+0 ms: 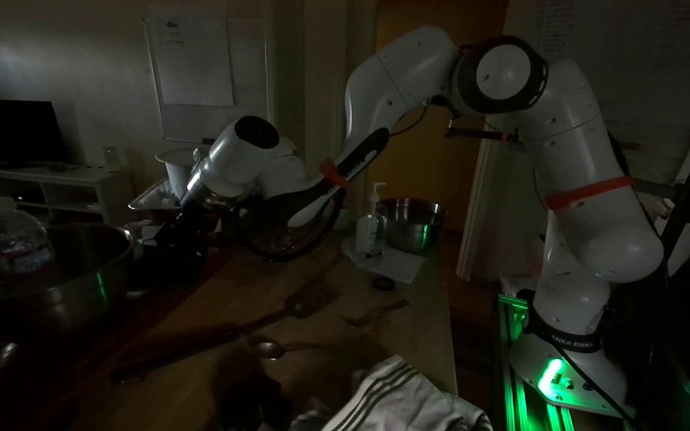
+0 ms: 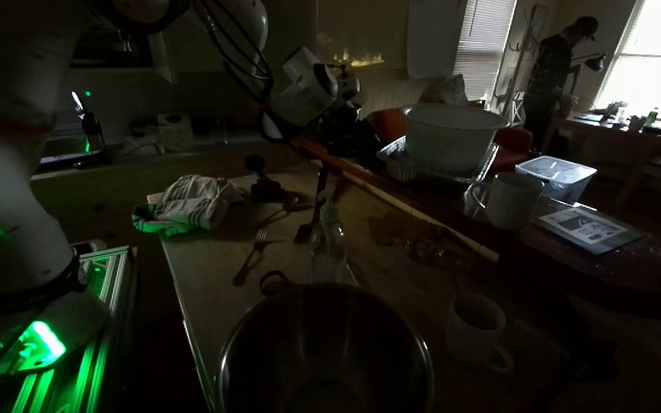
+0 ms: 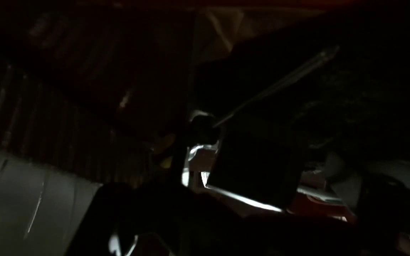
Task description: Put the blue object inside the dish
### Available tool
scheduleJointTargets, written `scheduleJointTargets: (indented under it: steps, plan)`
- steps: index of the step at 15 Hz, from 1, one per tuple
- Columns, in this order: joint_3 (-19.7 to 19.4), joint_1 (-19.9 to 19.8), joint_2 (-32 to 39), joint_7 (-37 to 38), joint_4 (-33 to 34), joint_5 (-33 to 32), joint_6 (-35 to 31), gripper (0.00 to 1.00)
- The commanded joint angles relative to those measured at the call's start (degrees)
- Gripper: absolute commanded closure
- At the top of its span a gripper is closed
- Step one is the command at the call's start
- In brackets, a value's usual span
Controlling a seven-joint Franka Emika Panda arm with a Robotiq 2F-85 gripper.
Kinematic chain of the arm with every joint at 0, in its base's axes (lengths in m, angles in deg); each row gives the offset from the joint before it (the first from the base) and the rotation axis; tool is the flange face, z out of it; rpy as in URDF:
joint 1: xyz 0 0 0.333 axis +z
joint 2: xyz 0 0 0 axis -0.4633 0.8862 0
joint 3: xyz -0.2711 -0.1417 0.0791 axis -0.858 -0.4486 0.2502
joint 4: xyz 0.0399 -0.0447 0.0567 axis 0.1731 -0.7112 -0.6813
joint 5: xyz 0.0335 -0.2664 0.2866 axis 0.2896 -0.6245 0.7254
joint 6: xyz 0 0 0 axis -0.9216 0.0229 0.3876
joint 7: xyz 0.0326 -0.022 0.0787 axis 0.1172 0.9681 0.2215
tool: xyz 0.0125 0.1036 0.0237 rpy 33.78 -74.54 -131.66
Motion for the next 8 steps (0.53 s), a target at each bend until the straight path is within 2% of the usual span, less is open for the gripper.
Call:
scheduleJointTargets:
  steps: [1,5,7,8]
  plan:
    - [0.0,-0.6,-6.7,-1.7,-3.8,-0.7,0.8,0.0]
    - [-0.3,-2.1,-14.7,-1.9,-7.8,-0.6,-1.4,0.01]
    - [-0.5,-3.8,-18.6,-0.5,-10.2,-0.3,-7.4,0.0]
    - [-0.2,-2.1,-13.7,-1.9,-5.0,0.0,-3.1,0.0]
